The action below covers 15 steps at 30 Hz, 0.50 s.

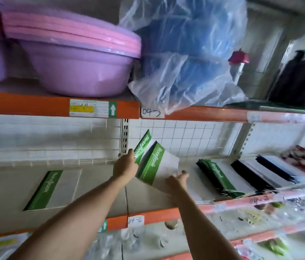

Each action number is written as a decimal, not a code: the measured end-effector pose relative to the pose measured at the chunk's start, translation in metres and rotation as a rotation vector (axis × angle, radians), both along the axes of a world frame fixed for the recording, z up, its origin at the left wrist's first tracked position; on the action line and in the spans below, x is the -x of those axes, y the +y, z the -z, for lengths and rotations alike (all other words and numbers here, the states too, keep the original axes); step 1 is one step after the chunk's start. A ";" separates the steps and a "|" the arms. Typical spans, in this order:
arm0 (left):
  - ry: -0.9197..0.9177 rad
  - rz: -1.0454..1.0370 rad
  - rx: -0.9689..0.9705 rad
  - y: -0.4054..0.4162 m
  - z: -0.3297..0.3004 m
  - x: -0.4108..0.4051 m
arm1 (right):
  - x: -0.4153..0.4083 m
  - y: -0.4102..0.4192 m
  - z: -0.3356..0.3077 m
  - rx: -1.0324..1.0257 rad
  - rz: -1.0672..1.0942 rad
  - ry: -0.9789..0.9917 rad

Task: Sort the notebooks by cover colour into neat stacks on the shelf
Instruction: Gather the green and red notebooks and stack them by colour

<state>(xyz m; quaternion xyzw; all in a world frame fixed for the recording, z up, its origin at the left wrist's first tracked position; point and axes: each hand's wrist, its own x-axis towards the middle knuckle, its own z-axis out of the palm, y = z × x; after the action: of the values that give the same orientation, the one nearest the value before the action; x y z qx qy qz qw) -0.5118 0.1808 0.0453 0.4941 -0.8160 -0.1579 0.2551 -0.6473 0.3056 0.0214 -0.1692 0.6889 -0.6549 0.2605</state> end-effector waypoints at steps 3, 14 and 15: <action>-0.035 0.047 0.010 0.020 -0.015 0.049 | 0.045 0.018 -0.001 -0.069 -0.014 0.044; -0.141 0.082 0.082 0.077 -0.025 0.194 | 0.202 0.088 -0.008 -0.177 0.153 0.187; -0.151 0.073 0.082 0.080 -0.025 0.204 | 0.216 0.095 -0.011 -0.196 0.163 0.222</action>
<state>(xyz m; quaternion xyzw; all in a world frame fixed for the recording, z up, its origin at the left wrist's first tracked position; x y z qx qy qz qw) -0.7160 0.2610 0.0706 0.4635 -0.8563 -0.0959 0.2067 -0.8633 0.4005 0.0322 -0.1578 0.7855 -0.5808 0.1442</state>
